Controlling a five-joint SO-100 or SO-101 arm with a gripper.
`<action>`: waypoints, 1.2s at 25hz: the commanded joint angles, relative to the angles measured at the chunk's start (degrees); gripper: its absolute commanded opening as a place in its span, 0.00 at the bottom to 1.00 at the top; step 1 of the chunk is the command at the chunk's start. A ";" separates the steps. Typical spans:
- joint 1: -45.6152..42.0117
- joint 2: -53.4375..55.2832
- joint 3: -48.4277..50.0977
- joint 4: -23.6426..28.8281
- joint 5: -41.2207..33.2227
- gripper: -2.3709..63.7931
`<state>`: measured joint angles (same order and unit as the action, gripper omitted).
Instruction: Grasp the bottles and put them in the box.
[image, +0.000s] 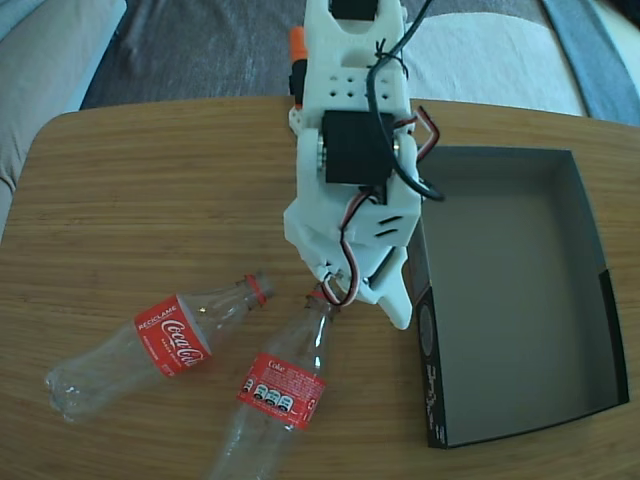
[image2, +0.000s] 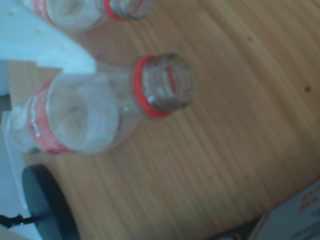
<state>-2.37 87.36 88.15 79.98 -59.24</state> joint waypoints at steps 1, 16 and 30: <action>-0.09 0.35 0.88 -0.97 -0.26 0.76; 6.59 0.26 7.03 -3.16 -7.21 0.75; 6.59 -9.14 -3.69 -4.31 -9.93 0.75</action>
<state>4.04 77.87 88.51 75.67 -68.91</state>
